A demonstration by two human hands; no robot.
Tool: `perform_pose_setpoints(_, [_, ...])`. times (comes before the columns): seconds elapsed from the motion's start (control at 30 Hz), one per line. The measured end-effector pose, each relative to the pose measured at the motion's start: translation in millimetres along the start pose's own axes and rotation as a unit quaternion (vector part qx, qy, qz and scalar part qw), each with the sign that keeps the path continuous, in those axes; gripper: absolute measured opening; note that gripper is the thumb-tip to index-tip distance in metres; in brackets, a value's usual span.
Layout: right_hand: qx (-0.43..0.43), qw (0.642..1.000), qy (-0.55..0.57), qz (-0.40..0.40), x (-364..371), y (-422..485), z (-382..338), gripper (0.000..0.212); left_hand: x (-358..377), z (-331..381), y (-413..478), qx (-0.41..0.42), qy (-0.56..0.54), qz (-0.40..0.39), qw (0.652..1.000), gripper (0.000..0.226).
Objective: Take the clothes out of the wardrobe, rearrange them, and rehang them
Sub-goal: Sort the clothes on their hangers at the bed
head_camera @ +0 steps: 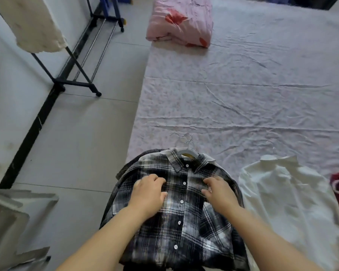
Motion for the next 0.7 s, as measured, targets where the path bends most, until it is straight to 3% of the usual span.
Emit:
perform_pose_setpoints(0.3, [0.015,0.999,0.000,-0.030,22,107,1,0.040,24,-20,60,-0.015,-0.014,-0.035,0.999,0.044])
perform_pose_setpoints(0.53, [0.014,1.000,-0.009,0.027,41,212,2,0.040,54,-31,109,-0.033,-0.050,-0.027,0.998,0.042])
perform_pose_setpoints(0.7, [0.010,0.999,-0.031,0.018,63,241,13,0.045,74,-29,126,-0.043,-0.058,-0.037,0.997,0.042])
Point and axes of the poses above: each hand's wrist, its own y-axis towards the middle knuckle, its own x-axis out of the palm, z = x × y, the point moved 3 cm from there along y, towards the middle knuckle
